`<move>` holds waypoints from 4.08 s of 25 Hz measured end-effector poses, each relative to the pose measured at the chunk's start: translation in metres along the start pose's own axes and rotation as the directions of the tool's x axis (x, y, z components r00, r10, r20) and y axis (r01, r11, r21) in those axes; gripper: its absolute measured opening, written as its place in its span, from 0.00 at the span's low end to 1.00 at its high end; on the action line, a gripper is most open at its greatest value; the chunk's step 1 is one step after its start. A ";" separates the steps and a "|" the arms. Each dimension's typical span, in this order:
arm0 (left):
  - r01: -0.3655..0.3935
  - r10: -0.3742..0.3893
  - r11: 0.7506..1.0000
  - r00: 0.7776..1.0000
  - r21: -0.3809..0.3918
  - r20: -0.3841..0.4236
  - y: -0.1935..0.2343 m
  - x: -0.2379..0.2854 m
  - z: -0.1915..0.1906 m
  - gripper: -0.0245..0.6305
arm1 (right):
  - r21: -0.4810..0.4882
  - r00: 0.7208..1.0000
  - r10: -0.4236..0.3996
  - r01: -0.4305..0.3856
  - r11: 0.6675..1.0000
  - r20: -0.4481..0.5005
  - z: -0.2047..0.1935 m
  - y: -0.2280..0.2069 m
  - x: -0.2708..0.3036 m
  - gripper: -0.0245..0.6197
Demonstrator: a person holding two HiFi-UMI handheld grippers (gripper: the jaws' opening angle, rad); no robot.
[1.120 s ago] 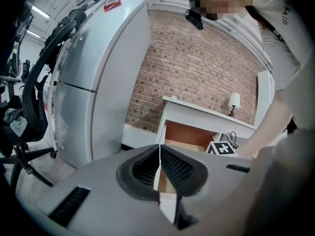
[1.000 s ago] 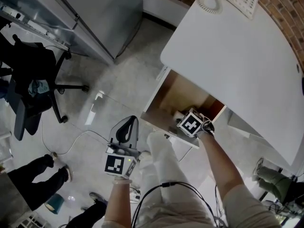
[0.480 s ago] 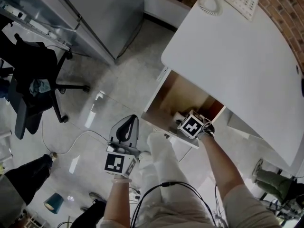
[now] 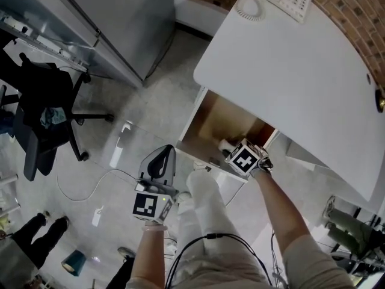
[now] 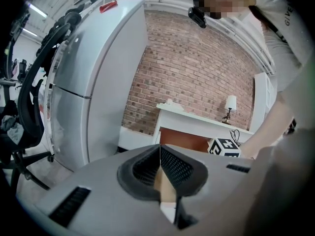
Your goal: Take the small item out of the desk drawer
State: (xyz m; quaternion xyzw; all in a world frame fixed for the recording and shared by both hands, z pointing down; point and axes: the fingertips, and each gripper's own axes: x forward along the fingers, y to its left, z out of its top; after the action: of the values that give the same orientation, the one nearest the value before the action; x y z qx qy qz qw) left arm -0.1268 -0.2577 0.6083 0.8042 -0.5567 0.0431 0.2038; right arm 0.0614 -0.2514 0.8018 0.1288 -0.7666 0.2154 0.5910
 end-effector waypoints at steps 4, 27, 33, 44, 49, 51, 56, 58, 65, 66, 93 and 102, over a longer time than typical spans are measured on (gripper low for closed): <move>0.017 -0.017 1.000 1.000 0.015 0.000 -0.007 0.001 0.010 0.04 | 0.036 0.999 -0.021 0.019 0.999 0.045 0.005 -0.001 -0.019 0.27; 0.122 -0.122 0.984 0.992 0.128 -0.004 -0.048 -0.019 0.049 0.04 | 0.269 0.890 -0.233 0.132 0.954 0.392 0.010 0.019 -0.150 0.27; 0.127 -0.130 0.980 0.992 0.150 0.008 -0.053 -0.030 0.064 0.04 | 0.329 0.824 -0.306 0.155 0.932 0.477 0.013 0.027 -0.189 0.27; 0.112 -0.120 0.982 0.992 0.150 0.046 -0.048 -0.051 0.096 0.04 | 0.367 0.724 -0.400 0.214 0.905 0.562 0.014 0.049 -0.247 0.27; 0.100 -0.112 0.985 0.991 0.140 0.078 -0.053 -0.064 0.111 0.04 | 0.416 0.669 -0.445 0.216 0.883 0.595 0.010 0.058 -0.276 0.27; 0.100 -0.112 0.985 0.990 0.138 0.082 -0.057 -0.072 0.114 0.04 | 0.427 0.648 -0.460 0.223 0.876 0.606 0.008 0.063 -0.287 0.27; 0.087 -0.101 0.987 0.990 0.135 0.098 -0.061 -0.091 0.123 0.04 | 0.428 0.603 -0.484 0.247 0.869 0.634 0.009 0.075 -0.311 0.27; 0.081 -0.096 0.987 0.990 0.138 0.104 -0.062 -0.100 0.126 0.04 | 0.432 0.586 -0.492 0.253 0.866 0.644 0.007 0.082 -0.318 0.27; 0.061 -0.083 0.986 0.986 0.153 0.142 -0.068 -0.122 0.142 0.04 | 0.480 0.502 -0.537 0.250 0.841 0.678 -0.004 0.097 -0.351 0.27; 0.059 -0.083 0.986 0.986 0.155 0.148 -0.068 -0.125 0.145 0.04 | 0.488 0.487 -0.543 0.248 0.837 0.684 -0.004 0.099 -0.357 0.27; 0.019 -0.071 0.975 0.971 0.221 0.230 -0.085 -0.200 0.178 0.04 | 0.564 0.262 -0.627 0.280 0.777 0.733 -0.029 0.156 -0.440 0.27; 0.013 -0.072 0.971 0.968 0.238 0.242 -0.085 -0.218 0.182 0.04 | 0.602 0.209 -0.655 0.268 0.752 0.726 -0.040 0.166 -0.453 0.27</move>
State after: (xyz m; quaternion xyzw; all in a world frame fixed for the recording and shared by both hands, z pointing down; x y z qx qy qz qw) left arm -0.1599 -0.1094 0.3540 0.8335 -0.5512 0.0029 0.0372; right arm 0.1420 -0.1130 0.3450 0.5536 -0.8286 0.0471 0.0690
